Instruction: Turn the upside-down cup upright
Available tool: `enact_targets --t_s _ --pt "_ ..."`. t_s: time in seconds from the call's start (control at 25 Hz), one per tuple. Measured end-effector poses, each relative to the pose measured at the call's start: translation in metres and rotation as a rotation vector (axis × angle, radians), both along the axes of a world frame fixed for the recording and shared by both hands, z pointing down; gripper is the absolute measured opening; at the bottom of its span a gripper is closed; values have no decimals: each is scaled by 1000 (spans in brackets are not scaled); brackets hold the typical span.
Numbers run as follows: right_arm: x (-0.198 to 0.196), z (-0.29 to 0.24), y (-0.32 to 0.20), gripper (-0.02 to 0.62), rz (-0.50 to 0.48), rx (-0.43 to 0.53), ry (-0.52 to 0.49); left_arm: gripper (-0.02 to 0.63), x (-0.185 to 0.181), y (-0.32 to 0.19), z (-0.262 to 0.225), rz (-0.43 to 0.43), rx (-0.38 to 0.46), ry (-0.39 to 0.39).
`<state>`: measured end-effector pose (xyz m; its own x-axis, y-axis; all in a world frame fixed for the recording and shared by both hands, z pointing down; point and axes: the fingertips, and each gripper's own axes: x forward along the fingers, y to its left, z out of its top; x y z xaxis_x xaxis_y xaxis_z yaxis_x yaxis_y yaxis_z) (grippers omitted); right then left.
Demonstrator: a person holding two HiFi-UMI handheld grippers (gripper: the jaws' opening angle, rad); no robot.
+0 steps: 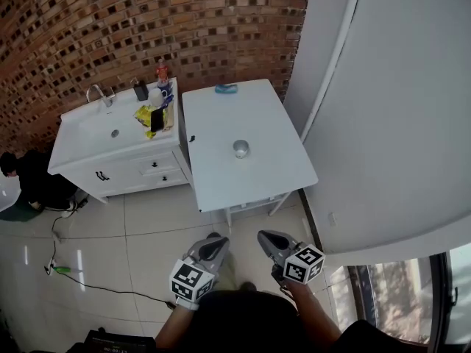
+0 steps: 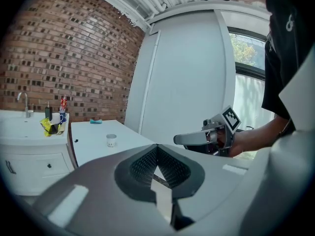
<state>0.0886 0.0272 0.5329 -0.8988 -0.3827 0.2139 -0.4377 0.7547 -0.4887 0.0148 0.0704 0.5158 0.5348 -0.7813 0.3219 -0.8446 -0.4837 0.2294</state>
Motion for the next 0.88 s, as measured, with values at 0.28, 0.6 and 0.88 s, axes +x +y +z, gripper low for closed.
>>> enact_targets --t_s 0.28,0.6,0.88 --pt "16 -12 58 -12 -12 11 -21 15 11 54 2 -21 -4 15" --pt "33 -28 99 -12 -25 84 19 15 33 85 -8 -19 22 25" --pt "30 -37 128 -12 -51 165 66 15 41 104 -20 -11 46 22"
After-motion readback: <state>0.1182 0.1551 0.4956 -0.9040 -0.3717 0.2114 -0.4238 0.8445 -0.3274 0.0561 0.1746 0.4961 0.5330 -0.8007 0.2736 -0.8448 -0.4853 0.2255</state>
